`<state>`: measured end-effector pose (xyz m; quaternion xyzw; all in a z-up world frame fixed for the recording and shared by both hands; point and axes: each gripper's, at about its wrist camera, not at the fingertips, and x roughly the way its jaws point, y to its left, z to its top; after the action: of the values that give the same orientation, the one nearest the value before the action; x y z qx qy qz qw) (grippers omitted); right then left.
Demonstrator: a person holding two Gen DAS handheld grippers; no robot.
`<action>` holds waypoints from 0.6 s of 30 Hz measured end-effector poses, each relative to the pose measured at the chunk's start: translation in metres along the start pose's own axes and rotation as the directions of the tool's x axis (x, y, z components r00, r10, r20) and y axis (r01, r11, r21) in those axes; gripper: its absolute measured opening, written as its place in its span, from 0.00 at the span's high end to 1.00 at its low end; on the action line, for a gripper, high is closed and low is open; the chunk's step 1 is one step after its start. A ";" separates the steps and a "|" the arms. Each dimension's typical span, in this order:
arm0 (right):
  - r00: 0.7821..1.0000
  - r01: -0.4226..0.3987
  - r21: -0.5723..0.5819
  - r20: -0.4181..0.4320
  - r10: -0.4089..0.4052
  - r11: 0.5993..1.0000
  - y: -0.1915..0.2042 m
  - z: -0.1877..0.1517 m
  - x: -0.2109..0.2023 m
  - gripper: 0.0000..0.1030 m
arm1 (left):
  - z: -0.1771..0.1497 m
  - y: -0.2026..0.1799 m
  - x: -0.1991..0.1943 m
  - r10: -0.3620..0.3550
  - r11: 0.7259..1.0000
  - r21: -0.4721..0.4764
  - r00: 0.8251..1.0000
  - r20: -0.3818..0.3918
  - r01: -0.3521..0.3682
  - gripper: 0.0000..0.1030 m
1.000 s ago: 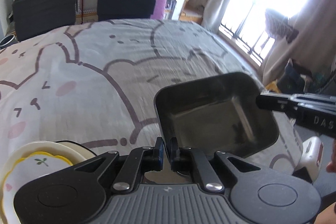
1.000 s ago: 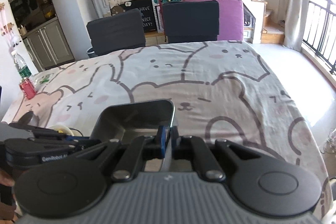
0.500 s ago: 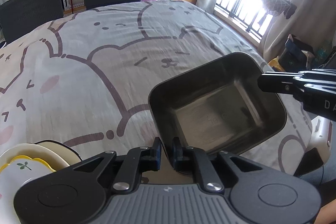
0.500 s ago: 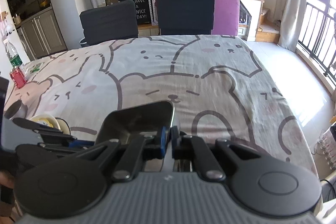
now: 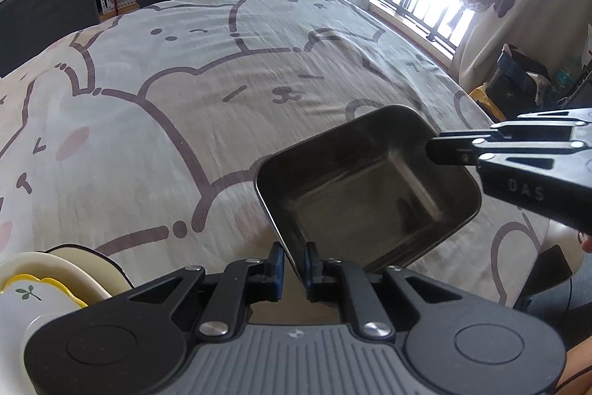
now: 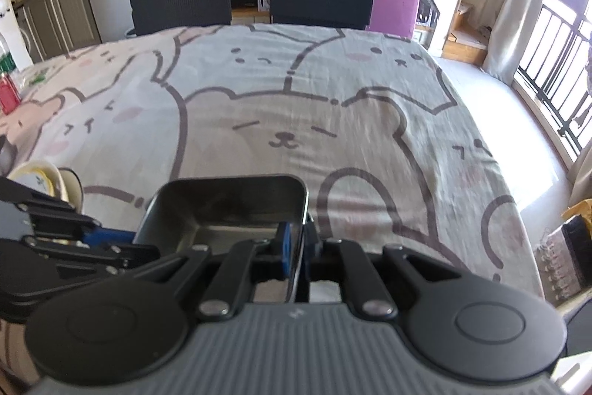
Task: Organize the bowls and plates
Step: 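Lift the steel tray with both grippers and carry it beside the plate stack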
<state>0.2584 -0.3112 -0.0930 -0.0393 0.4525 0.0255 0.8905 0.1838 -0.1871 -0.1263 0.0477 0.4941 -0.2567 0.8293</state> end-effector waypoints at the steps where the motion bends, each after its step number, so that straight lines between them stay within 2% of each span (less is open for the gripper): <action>1: 1.000 0.003 -0.004 -0.008 -0.003 1.000 0.000 0.000 0.002 0.90 | 0.000 0.000 0.001 -0.001 1.000 0.001 1.000 -0.002 0.001 0.89; 7: 0.998 0.020 -0.031 -0.053 -0.021 0.999 0.002 -0.001 0.013 0.90 | 0.000 0.000 0.000 -0.006 1.000 0.008 1.000 0.000 0.006 0.88; 18: 0.992 -0.006 -0.001 -0.128 0.005 1.000 -0.009 -0.002 0.032 0.90 | 0.002 0.002 0.000 -0.025 1.000 -0.005 1.000 -0.006 0.025 0.88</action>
<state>0.2769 -0.3196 -0.1198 -0.0403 0.5086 0.0257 0.8597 0.1864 -0.1857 -0.1261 0.0401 0.4978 -0.2656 0.8247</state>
